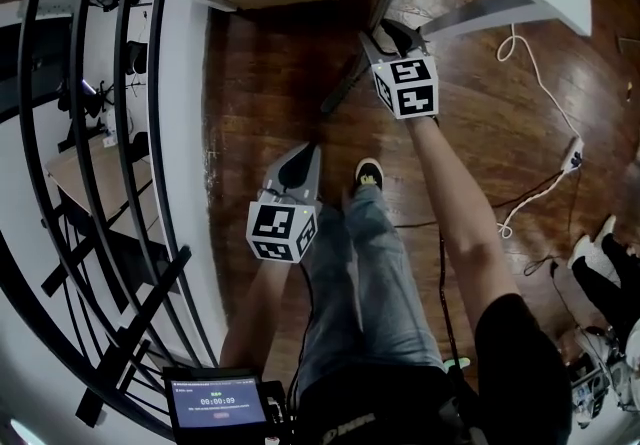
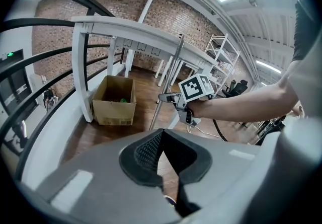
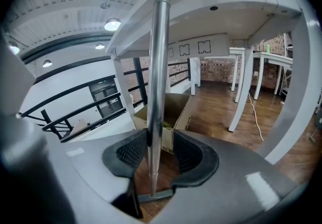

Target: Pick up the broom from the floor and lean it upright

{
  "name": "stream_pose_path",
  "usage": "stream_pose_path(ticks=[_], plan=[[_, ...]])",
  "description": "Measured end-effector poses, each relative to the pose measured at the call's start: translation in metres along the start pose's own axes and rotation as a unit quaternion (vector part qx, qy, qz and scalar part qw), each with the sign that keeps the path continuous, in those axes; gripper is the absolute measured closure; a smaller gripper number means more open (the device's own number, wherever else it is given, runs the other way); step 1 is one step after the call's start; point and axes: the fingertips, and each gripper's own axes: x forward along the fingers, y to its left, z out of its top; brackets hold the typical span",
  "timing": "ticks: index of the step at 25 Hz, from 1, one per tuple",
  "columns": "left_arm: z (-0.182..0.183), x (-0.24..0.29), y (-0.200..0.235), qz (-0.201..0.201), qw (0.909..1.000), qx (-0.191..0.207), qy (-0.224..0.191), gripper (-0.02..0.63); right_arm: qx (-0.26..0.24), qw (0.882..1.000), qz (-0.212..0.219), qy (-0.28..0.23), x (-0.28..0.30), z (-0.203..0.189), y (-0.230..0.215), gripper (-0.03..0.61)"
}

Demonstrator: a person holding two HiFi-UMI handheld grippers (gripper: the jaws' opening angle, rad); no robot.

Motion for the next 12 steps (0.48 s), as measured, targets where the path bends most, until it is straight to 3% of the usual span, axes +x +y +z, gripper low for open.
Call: stream_pose_path(ticks=[12], plan=[[-0.004, -0.008, 0.005, 0.003, 1.0000, 0.002, 0.004, 0.598, -0.011, 1.000, 0.007, -0.011, -0.018, 0.005, 0.012, 0.394]])
